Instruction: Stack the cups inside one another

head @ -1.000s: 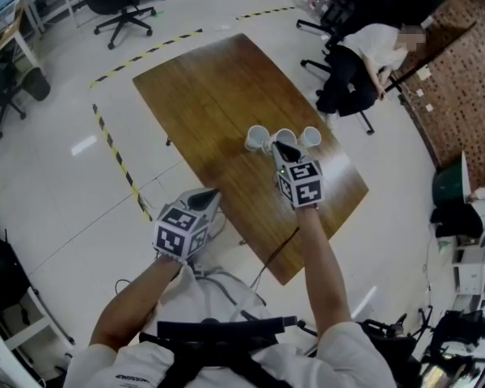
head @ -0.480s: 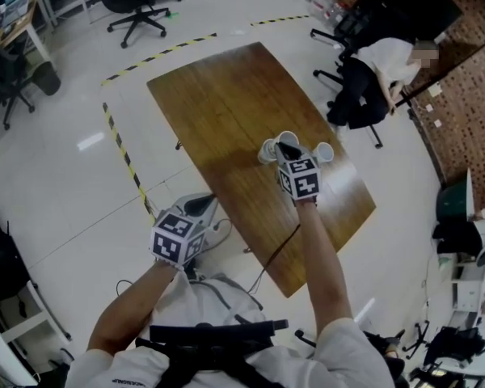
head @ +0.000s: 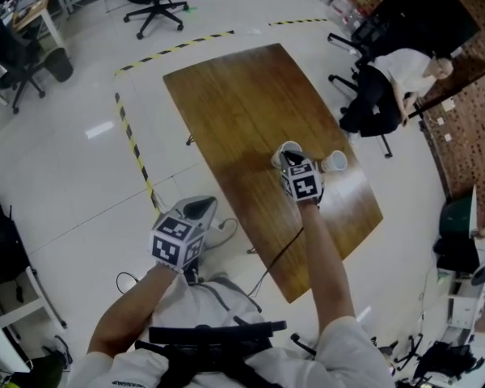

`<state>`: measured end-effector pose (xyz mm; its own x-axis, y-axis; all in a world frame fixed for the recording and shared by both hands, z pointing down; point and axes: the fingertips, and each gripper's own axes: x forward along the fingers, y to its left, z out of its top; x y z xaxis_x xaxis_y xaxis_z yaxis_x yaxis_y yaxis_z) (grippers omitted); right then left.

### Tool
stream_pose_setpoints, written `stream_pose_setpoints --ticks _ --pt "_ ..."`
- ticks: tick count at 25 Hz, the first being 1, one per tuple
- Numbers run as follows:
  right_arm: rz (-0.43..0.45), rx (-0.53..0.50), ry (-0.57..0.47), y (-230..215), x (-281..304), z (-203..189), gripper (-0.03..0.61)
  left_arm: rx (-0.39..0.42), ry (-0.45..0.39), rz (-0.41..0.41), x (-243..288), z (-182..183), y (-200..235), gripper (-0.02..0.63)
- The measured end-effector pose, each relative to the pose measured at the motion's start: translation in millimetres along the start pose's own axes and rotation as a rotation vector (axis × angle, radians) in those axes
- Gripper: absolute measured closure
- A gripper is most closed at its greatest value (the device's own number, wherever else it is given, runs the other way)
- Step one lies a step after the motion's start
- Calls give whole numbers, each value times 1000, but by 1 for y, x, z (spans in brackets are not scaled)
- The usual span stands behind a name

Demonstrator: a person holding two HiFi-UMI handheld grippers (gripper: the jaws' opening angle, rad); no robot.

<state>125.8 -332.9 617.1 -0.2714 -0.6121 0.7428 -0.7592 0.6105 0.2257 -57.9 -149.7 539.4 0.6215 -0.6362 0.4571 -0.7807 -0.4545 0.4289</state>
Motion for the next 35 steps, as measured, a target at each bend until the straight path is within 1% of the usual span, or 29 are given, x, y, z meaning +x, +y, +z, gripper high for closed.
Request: stream_pose_setpoints --ticks 3,6,10,13,15,16,20,21,23,25,28,32,35 --pt "-10 -2 22 1 7 -6 522 -2 2 6 -3 -2 6 621" --pt "-19 4 9 2 2 -4 520 -2 1 6 -4 -2 8 620" --pt "-35 28 -45 6 -22 1 520 5 -3 -14 -3 -2 6 620" --pt "-50 86 -106 8 -48 3 520 8 -12 -33 2 3 2 620" --pt "-64 167 -145 7 -67 -3 520 11 -16 -41 9 6 -1 620" --pt "-69 230 -171 7 -77 -8 520 11 -17 -44 12 7 -1 620" --pt "-103 573 -311 10 -122 -41 520 15 -18 -60 21 10 -3 620" --pt "-122 640 -337 11 -134 -51 520 17 -18 -68 23 12 -5 620" --pt "-160 738 -370 14 -155 -71 522 20 -17 -85 27 14 -9 620" --pt "-199 806 -394 14 -174 -87 522 27 -15 -103 31 16 -12 620" --pt "-255 869 -422 9 -196 -102 522 36 -18 -119 36 22 -15 620" --pt "-305 896 -437 2 -217 -115 522 44 -22 -133 41 28 -20 618" --pt "-320 905 -434 4 -224 -123 522 42 -6 -140 41 27 -22 618"
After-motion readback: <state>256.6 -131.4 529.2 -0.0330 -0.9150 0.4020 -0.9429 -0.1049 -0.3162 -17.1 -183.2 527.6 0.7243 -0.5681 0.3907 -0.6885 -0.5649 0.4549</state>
